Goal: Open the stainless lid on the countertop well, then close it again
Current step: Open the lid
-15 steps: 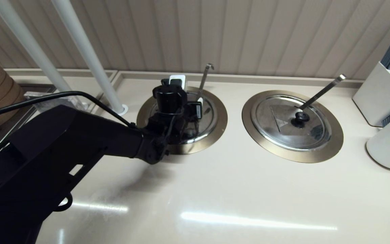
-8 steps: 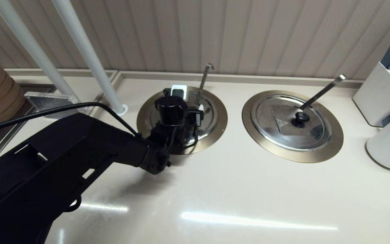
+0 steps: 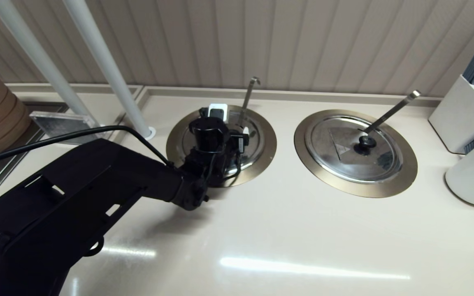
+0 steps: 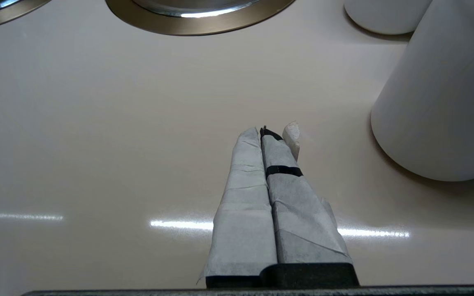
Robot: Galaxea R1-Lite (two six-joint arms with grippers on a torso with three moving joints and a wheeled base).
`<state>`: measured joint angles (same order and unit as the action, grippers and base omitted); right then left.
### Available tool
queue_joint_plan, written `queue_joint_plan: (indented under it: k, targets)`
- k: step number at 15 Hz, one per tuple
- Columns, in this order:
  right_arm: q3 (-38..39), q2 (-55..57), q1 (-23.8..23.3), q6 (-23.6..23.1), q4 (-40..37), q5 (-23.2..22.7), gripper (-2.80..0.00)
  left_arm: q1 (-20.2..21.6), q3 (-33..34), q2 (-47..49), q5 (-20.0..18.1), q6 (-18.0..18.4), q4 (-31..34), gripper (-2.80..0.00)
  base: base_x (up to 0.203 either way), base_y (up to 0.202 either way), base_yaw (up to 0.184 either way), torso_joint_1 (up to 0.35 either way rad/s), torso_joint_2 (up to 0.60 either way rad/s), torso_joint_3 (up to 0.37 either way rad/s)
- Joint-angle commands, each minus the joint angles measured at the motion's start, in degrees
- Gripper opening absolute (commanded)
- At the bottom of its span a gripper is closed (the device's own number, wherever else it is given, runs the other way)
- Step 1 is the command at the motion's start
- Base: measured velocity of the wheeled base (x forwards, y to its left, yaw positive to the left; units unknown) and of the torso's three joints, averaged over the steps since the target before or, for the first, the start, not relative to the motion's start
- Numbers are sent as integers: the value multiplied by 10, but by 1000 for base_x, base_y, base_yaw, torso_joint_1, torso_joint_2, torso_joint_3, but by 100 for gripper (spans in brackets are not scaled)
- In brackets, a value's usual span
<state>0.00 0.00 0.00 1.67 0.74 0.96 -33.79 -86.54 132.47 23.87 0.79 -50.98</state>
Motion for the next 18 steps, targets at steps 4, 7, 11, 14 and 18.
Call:
queue_joint_plan:
  k: [4, 7, 11, 14, 18]
  targets:
    - [3, 0, 0, 0, 0, 0, -280, 14, -15, 27, 1, 2, -3, 0, 0, 0, 0, 0, 0, 0]
    - [3, 0, 0, 0, 0, 0, -280, 20, -21, 29, 1, 2, -3, 0, 0, 0, 0, 0, 0, 0]
    - [3, 0, 0, 0, 0, 0, -280, 23, -21, 25, 1, 10, -3, 0, 0, 0, 0, 0, 0, 0]
    - [3, 0, 0, 0, 0, 0, -280, 23, -20, 20, 2, 10, -3, 0, 0, 0, 0, 0, 0, 0]
    - [3, 0, 0, 0, 0, 0, -280, 22, -16, 6, 2, 10, -3, 0, 0, 0, 0, 0, 0, 0]
